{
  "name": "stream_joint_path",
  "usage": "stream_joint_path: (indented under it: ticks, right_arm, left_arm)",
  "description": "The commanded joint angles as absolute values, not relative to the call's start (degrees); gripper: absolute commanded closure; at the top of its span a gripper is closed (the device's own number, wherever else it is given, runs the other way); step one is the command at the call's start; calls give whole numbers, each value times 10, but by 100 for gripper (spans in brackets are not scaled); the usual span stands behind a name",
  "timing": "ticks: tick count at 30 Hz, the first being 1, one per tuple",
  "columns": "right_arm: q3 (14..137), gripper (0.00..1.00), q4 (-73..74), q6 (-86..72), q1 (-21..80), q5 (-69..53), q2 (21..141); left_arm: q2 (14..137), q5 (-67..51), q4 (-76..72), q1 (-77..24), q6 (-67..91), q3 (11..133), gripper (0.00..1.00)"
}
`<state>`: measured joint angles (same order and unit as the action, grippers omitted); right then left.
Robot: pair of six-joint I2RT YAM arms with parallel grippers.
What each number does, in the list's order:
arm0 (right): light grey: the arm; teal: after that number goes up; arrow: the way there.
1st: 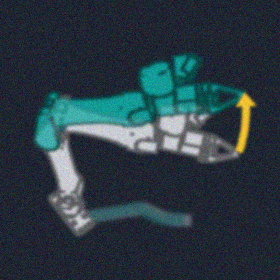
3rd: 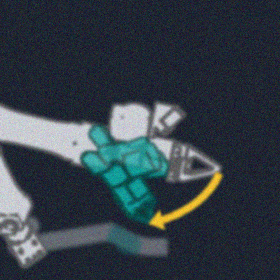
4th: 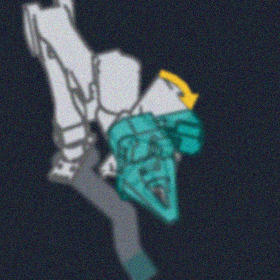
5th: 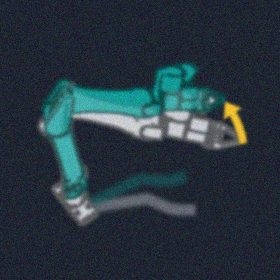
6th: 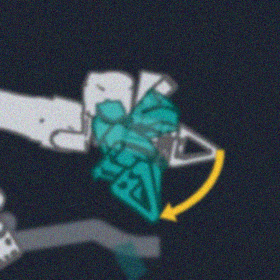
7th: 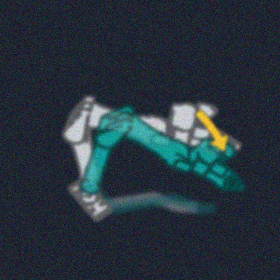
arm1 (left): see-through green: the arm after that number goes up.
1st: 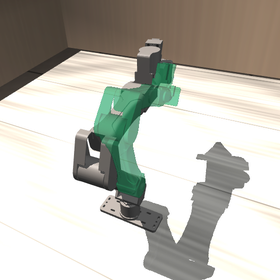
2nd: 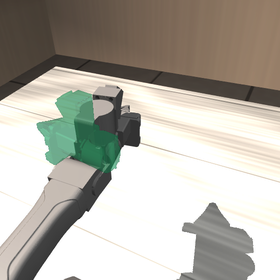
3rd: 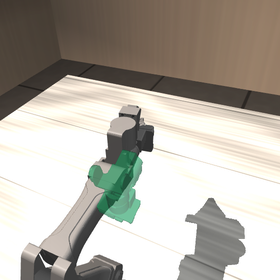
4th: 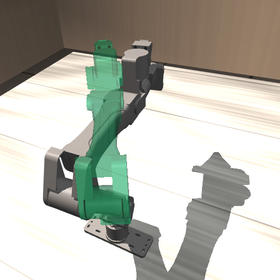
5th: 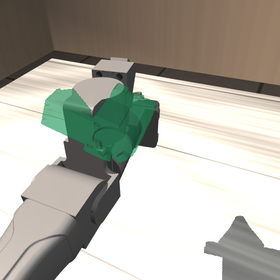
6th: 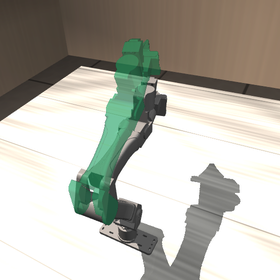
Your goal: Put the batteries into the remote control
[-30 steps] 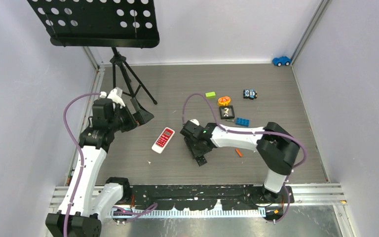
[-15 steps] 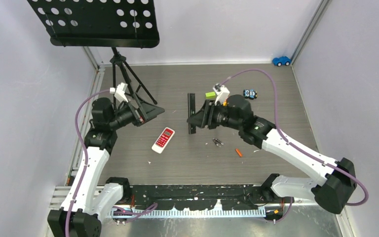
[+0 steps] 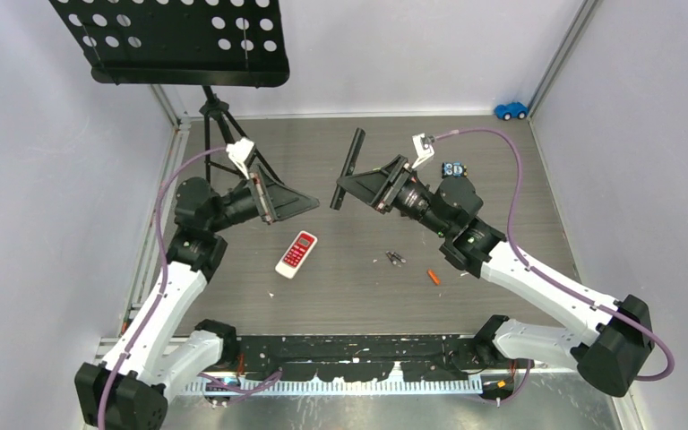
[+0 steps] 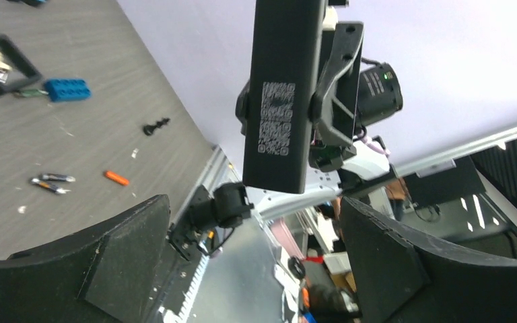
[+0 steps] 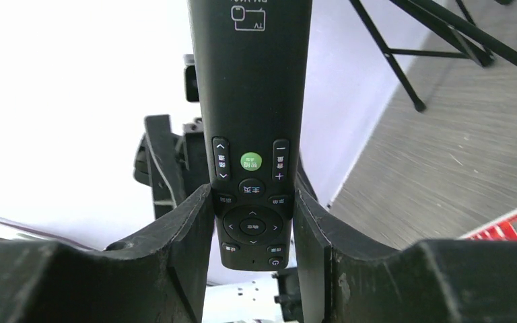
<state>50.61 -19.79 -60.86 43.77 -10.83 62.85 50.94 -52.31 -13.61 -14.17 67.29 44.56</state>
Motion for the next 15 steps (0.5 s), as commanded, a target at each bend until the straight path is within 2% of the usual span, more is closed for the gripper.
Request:
stream_joint_path:
  ticks: [1, 8, 15]
  right_arm:
    - [518, 62, -326, -664, 439, -111, 650]
    - [521, 62, -359, -673, 439, -121, 672]
    - [533, 61, -357, -683, 440, -138, 687]
  left_arm:
    - [537, -540, -213, -188, 700, 447, 0]
    - [588, -546, -383, -209, 812, 428, 1]
    - [615, -550, -401, -211, 829, 429, 20]
